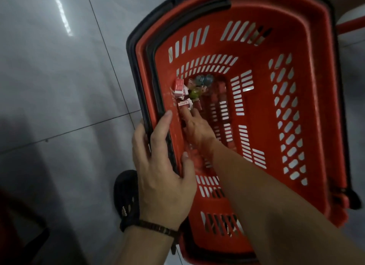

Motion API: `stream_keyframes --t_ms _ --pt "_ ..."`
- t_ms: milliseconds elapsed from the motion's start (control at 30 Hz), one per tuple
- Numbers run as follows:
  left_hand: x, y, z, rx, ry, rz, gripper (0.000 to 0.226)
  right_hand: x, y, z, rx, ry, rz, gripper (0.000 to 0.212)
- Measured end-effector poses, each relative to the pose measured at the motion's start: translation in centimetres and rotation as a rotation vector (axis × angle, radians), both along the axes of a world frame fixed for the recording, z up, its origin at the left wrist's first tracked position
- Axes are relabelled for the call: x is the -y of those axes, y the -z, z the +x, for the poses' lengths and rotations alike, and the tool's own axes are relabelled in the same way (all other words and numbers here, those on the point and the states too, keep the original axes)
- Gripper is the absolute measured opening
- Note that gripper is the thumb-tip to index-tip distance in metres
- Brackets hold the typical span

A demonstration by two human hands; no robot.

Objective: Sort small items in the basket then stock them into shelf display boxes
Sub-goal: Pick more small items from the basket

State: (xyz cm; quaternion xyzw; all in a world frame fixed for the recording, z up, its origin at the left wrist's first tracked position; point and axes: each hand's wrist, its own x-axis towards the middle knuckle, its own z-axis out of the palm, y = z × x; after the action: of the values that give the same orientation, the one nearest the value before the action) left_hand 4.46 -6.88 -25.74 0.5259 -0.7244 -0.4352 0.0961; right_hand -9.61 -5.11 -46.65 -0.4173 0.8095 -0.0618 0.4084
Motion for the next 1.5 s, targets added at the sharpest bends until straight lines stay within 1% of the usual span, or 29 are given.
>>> stream_keyframes --t_ms 133,200,233,300,367,433,467,533,600,633,667,700,800,833,900,967,1033,1133,1167,1200,1233,1267,1300,1367,1433,1500 --pt "0.0 0.0 0.1 -0.020 -0.008 0.012 0.086 -1.1 0.6 -0.5 0.042 -0.017 -0.013 0.064" --pt "0.0 0.2 0.1 -0.022 -0.013 0.013 0.084 -1.7 0.7 -0.5 0.089 0.012 -0.017 0.056" --pt "0.0 0.2 0.1 -0.021 -0.016 0.021 0.083 -1.9 0.2 -0.3 0.127 0.101 -0.024 0.047" --pt "0.1 0.3 0.1 -0.013 -0.011 0.043 0.082 -2.5 -1.2 0.2 0.196 0.363 -0.051 0.029" --pt "0.2 0.0 0.3 -0.001 0.003 0.053 0.079 -3.4 -3.7 0.6 0.242 0.590 -0.093 0.022" --pt "0.4 -1.2 0.4 0.016 -0.004 0.047 0.076 -4.0 -7.9 0.7 0.310 0.766 -0.160 0.023" --pt "0.2 -1.9 0.4 0.011 -0.043 0.038 0.073 -4.2 -10.5 1.0 0.352 0.847 -0.199 0.023" --pt "0.2 -4.7 0.2 -0.052 -0.201 0.083 0.060 -4.3 -17.0 1.3 0.429 0.961 -0.268 0.022" --pt "0.2 -8.7 -0.1 -0.080 -0.367 0.250 0.041 -3.8 -24.5 1.8 0.489 1.017 -0.337 0.020" --pt "0.0 -10.6 -0.1 -0.091 -0.428 0.376 0.030 -3.6 -27.8 2.2 0.500 1.029 -0.372 0.019" --pt "0.3 -13.3 -0.4 -0.136 -0.483 0.511 0.021 -3.2 -31.7 2.5 0.481 1.015 -0.416 0.019" --pt "0.7 -15.6 -0.4 -0.196 -0.527 0.645 0.018 -3.0 -35.2 2.9 0.460 0.985 -0.454 0.019" --pt "1.6 -23.6 -0.7 -0.458 -0.616 1.000 0.031 -2.6 -44.3 4.6 0.355 0.762 -0.470 0.026" --pt "2.1 -26.9 -0.8 -0.533 -0.641 1.082 0.036 -2.5 -47.4 5.2 0.287 0.656 -0.486 0.029" --pt "3.5 -33.0 -0.6 -0.595 -0.655 1.153 0.039 -2.2 -53.1 6.3 0.114 0.470 -0.542 0.031" --pt "4.3 -37.9 -0.1 -0.604 -0.629 1.175 0.041 -2.0 -57.4 7.3 -0.017 0.323 -0.552 0.032" --pt "4.9 -42.9 1.2 -0.592 -0.636 1.153 0.035 -2.2 -62.2 8.3 -0.080 0.228 -0.505 0.043" --pt "5.2 -49.0 2.8 -0.642 -0.708 1.053 0.017 -2.6 -68.4 9.5 -0.204 0.190 -0.519 0.063" --pt "5.3 -51.1 3.5 -0.645 -0.723 1.006 0.013 -2.6 -70.8 9.5 -0.251 0.194 -0.549 0.065" --pt "5.3 -52.9 4.1 -0.631 -0.733 0.968 0.015 -2.8 -72.6 9.4 -0.283 0.209 -0.593 0.064" --pt "5.1 -54.9 4.9 -0.624 -0.714 0.919 0.018 -2.8 -74.7 9.0 -0.278 0.248 -0.649 0.059" --pt "4.8 -56.5 5.8 -0.607 -0.679 0.864 0.020 -2.9 -76.6 8.7 -0.202 0.294 -0.670 0.051" --pt "4.3 -57.9 6.5 -0.587 -0.638 0.817 0.021 -3.0 -78.4 8.4 -0.084 0.333 -0.648 0.044" --pt "2.7 -61.0 8.6 -0.551 -0.591 0.712 0.018 -3.5 -81.9 8.6 0.102 0.313 -0.616 0.035" --pt "0.4 -63.8 10.9 -0.542 -0.575 0.638 0.014 -3.9 -84.7 9.5 0.215 0.270 -0.633 0.029" --pt "-1.7 -66.0 13.1 -0.521 -0.560 0.585 0.018 -4.1 -87.1 11.2 0.356 0.260 -0.655 0.023"
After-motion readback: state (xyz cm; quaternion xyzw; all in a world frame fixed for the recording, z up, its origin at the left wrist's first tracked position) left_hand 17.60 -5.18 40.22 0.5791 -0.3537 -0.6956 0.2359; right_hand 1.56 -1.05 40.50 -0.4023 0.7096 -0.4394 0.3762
